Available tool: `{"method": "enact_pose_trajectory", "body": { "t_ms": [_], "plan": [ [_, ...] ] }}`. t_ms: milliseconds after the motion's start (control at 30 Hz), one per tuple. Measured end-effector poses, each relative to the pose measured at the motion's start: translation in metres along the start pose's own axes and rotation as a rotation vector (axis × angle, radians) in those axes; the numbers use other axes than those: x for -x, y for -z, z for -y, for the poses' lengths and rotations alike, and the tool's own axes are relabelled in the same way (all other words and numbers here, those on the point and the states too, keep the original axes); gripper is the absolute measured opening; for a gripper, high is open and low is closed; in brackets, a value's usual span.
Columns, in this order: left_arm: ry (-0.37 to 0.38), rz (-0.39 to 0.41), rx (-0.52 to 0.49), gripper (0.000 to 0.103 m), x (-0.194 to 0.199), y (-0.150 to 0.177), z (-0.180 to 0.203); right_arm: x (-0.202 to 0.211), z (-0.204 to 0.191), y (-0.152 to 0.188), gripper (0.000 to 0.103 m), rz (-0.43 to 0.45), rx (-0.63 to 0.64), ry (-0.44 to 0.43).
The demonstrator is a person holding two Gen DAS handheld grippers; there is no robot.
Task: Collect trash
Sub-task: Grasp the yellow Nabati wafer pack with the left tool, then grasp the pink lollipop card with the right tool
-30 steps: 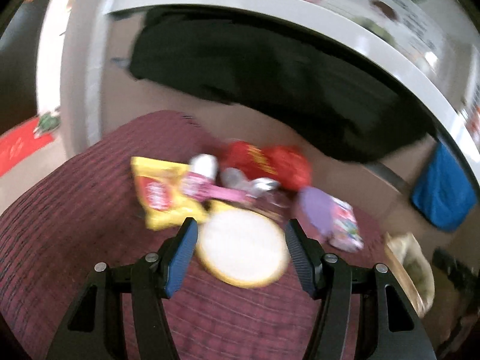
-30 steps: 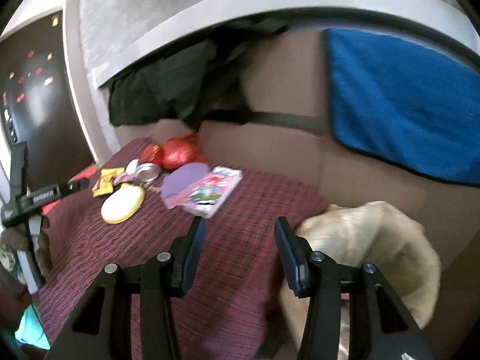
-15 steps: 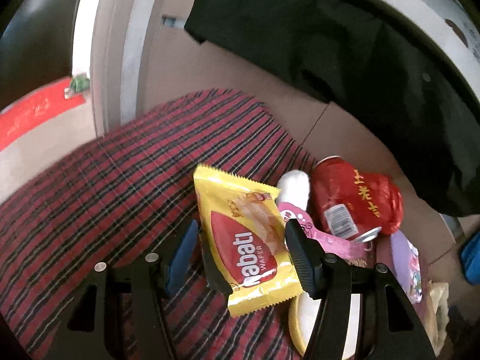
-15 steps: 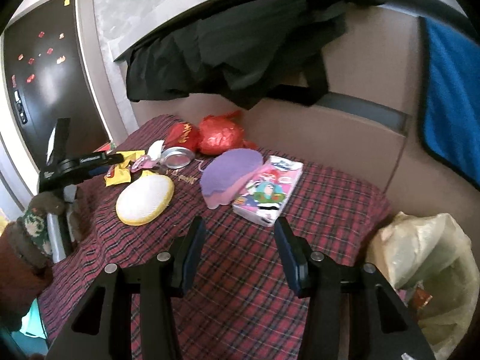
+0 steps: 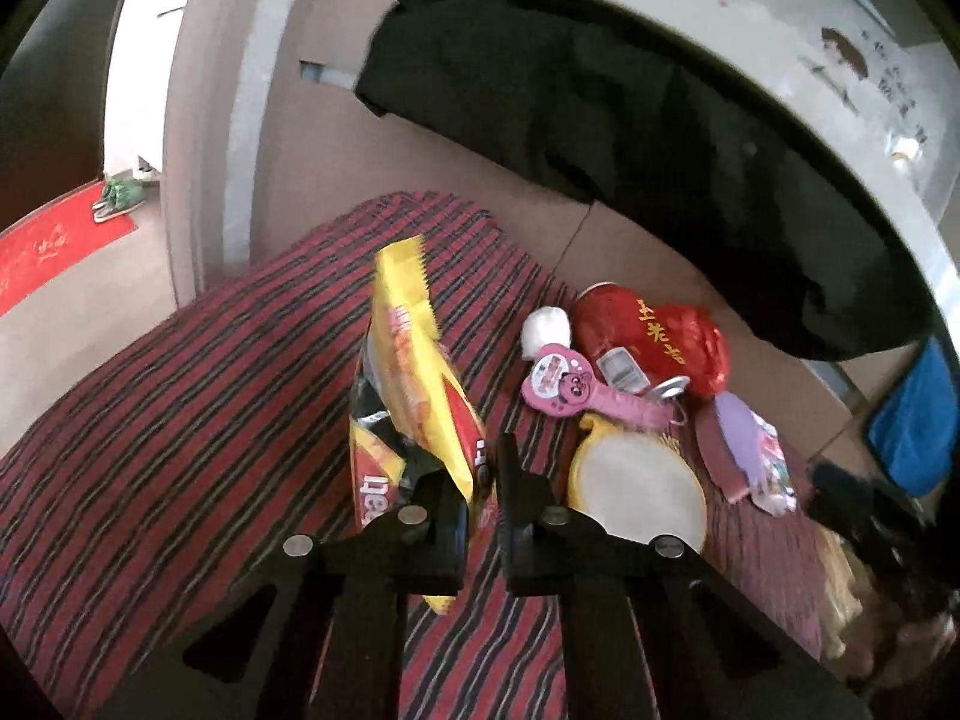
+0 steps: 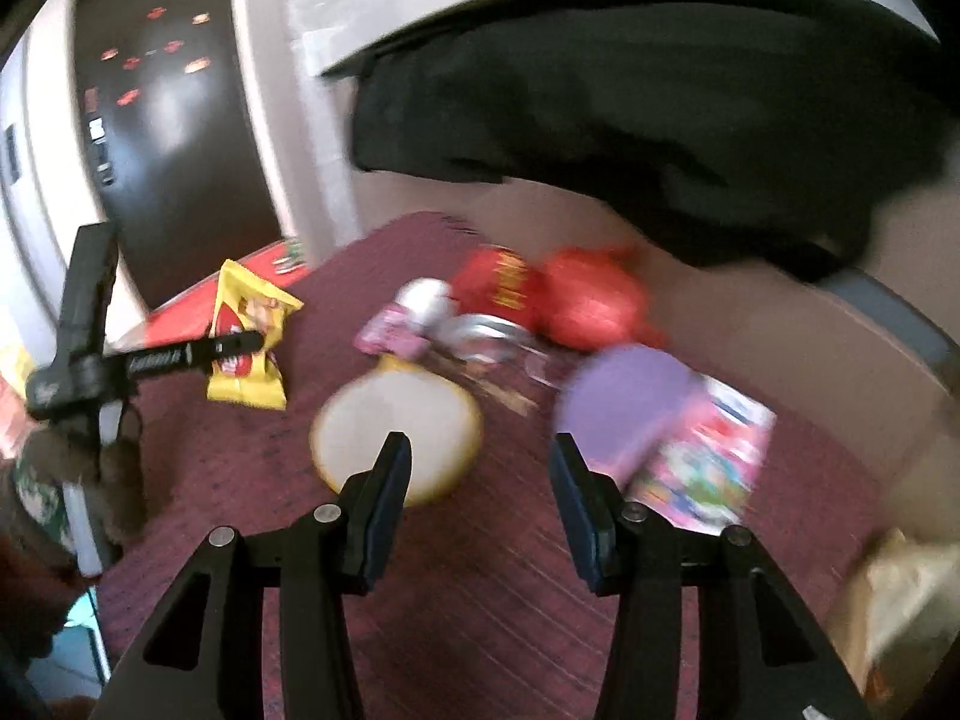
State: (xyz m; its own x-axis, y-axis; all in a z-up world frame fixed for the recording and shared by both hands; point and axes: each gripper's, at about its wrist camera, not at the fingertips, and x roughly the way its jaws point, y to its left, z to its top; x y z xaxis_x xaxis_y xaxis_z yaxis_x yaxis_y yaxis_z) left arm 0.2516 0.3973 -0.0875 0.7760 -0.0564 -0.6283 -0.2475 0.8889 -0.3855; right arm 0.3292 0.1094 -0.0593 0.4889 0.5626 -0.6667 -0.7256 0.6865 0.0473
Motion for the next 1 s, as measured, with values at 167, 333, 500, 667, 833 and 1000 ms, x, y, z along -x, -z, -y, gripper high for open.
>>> {"method": "enact_pose_trajectory", "body": {
  "t_ms": [167, 333, 500, 667, 833, 1000],
  "plan": [
    [0.034, 0.009, 0.030, 0.008, 0.023, 0.016, -0.022, -0.052, -0.045, -0.033, 0.046, -0.050, 0.159, -0.105],
    [0.058, 0.031, 0.043, 0.008, 0.033, 0.024, -0.036, -0.109, -0.065, -0.057, 0.046, -0.104, 0.240, -0.065],
    [0.089, 0.016, 0.064, 0.008, 0.034, 0.030, -0.045, -0.165, -0.063, -0.071, 0.046, -0.200, 0.288, 0.014],
    [0.100, 0.016, 0.089, 0.008, 0.038, 0.024, -0.051, -0.190, -0.050, -0.073, 0.049, -0.314, 0.247, -0.053],
    [0.119, 0.037, 0.111, 0.008, 0.044, 0.018, -0.044, -0.198, -0.064, -0.065, 0.050, -0.338, 0.337, -0.004],
    [0.114, 0.073, 0.098, 0.008, 0.062, 0.029, -0.029, -0.187, -0.069, -0.072, 0.047, -0.271, 0.278, 0.046]
  ]
}}
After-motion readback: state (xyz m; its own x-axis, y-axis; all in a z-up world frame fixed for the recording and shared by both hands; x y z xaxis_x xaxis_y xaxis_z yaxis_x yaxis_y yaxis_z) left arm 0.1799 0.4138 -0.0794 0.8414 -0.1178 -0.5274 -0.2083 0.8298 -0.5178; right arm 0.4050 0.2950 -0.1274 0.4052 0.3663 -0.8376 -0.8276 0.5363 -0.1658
